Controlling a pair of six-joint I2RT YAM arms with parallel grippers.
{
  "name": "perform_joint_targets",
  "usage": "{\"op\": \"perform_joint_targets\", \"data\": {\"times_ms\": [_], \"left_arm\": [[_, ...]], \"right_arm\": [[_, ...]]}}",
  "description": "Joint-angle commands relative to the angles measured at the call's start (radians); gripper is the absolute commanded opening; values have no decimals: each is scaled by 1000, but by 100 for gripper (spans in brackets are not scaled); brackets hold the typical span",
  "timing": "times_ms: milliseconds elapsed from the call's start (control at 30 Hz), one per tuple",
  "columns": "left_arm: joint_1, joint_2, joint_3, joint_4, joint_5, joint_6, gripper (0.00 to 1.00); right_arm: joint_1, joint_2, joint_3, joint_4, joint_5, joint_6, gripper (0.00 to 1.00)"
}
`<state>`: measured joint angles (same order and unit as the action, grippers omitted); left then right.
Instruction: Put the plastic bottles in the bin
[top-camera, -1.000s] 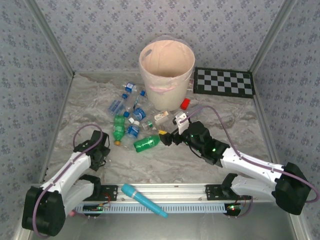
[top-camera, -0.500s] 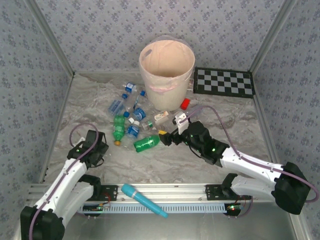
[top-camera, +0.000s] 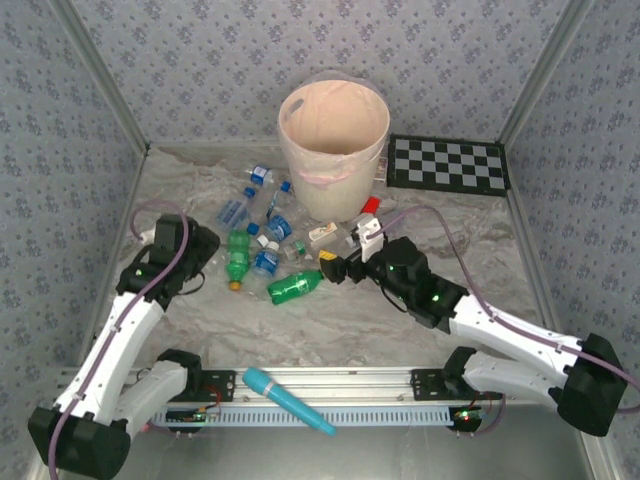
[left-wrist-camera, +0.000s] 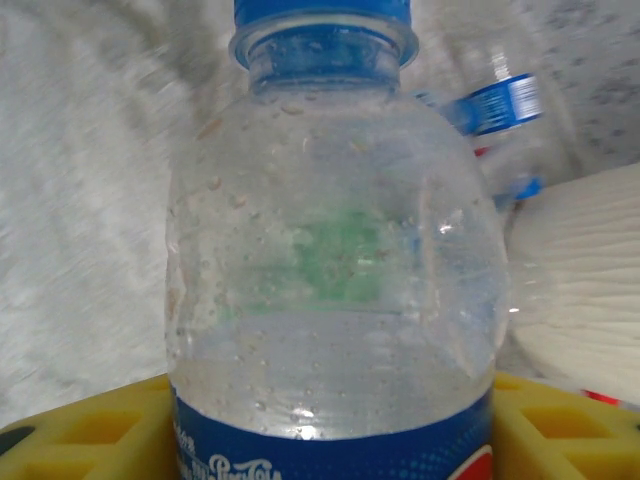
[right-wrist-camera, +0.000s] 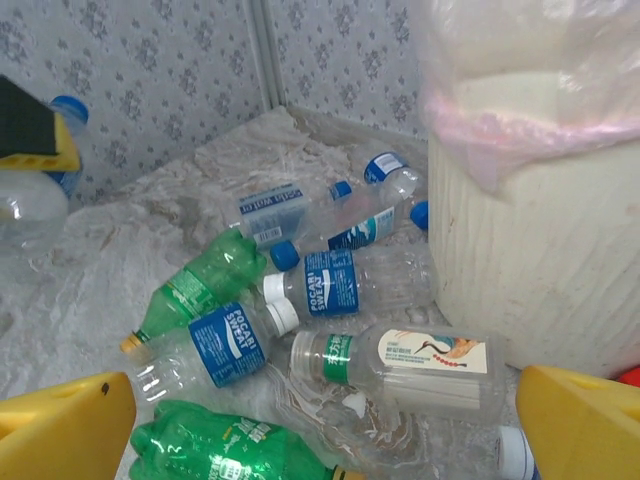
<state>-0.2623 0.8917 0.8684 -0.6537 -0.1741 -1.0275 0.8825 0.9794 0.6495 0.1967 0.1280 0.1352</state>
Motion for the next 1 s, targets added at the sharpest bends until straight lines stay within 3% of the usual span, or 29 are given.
{"op": "perform_joint_targets", "data": {"times_ms": [0, 367, 533, 967], "left_arm": [[-21, 59, 130, 100, 21, 83, 61], [-176, 408, 655, 159, 14, 237, 61], [-213, 579, 894, 130, 66, 273, 61], [-271, 1147, 1750, -197, 162, 333, 61]], "right_arm": [[9, -47, 42, -76, 35, 53, 100], [19, -139, 104, -232, 91, 92, 100], [33, -169, 117, -275, 114, 102, 100], [133, -180, 175, -353, 228, 64, 100]]}}
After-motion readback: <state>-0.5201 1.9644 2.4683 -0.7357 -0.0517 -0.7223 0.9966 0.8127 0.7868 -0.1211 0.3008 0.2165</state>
